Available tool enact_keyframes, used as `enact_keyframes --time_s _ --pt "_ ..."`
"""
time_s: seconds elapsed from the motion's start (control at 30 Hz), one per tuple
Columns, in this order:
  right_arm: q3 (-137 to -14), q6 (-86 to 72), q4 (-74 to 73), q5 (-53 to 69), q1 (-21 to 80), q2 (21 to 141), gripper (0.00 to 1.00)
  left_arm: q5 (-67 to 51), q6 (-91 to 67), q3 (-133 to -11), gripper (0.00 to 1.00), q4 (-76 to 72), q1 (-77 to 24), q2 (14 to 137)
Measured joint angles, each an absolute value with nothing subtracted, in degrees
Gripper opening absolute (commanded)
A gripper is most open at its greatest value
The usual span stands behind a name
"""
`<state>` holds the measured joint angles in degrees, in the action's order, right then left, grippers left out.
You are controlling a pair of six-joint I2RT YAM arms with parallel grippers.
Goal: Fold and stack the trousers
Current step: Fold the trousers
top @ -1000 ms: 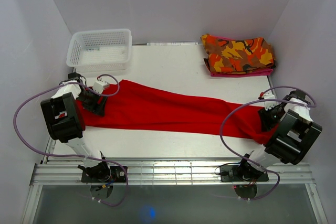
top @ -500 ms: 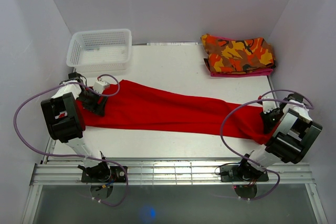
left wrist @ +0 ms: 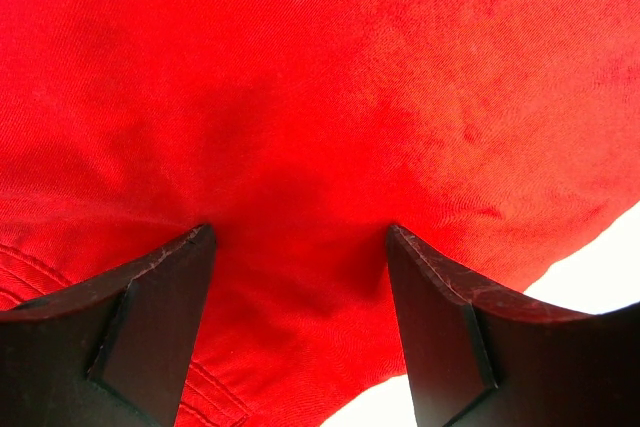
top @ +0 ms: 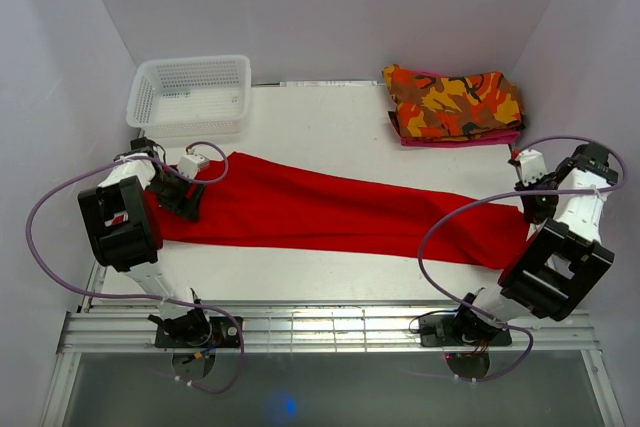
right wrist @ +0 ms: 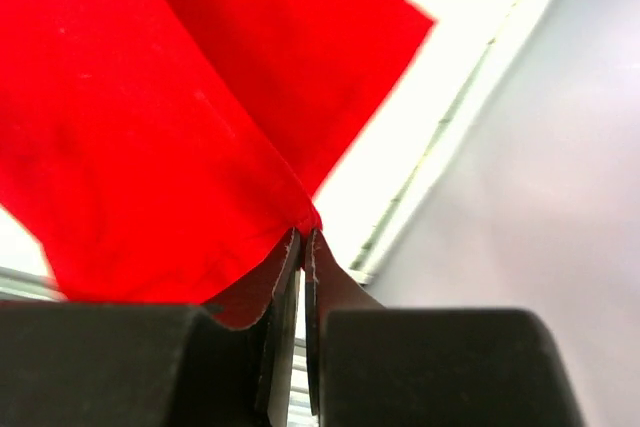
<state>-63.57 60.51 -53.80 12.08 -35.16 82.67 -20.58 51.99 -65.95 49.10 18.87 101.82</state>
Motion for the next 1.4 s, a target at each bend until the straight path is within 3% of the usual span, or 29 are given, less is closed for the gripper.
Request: enact_keyframes --time_s 0.17,0.37,0.47,0.5,0.57,0.67,0.93,1.2,1.4 --pt "-66.89 60.99 -52.93 11.31 -34.11 84.53 0.08 -20.53 51.72 -66.57 0.80 49.41 18.72 102.37" --pt "-71.44 60.10 -50.00 8.88 -30.41 96.49 0.09 -20.49 51.31 -67.26 0.80 50.13 18.63 102.80" --pt "-74.19 58.63 -48.18 7.27 -28.45 101.03 0.44 -20.43 51.31 -67.26 0.81 50.13 18.63 102.80" --pt "-74.94 58.17 -47.90 6.66 -27.88 101.86 0.59 -20.43 51.29 -67.26 0.82 50.11 18.63 102.80" --pt "-76.36 57.54 -47.90 5.98 -27.18 102.65 0.68 -20.40 51.09 -67.26 0.83 50.09 18.63 102.80" --pt "-77.78 56.80 -48.45 5.58 -26.98 102.21 0.68 -20.40 50.72 -67.26 0.84 50.11 18.61 102.80" --pt "-77.28 59.66 -57.41 10.20 -28.51 92.03 0.51 -24.16 51.18 -68.47 0.84 52.18 18.72 102.65" --pt "-67.02 70.72 -64.20 16.29 -28.84 80.84 0.55 -34.33 56.38 -73.97 0.78 60.07 11.38 97.60" --pt "-60.64 72.88 -61.23 15.94 -28.86 81.14 0.58 -35.03 57.10 -64.93 0.76 58.43 -0.91 87.61"
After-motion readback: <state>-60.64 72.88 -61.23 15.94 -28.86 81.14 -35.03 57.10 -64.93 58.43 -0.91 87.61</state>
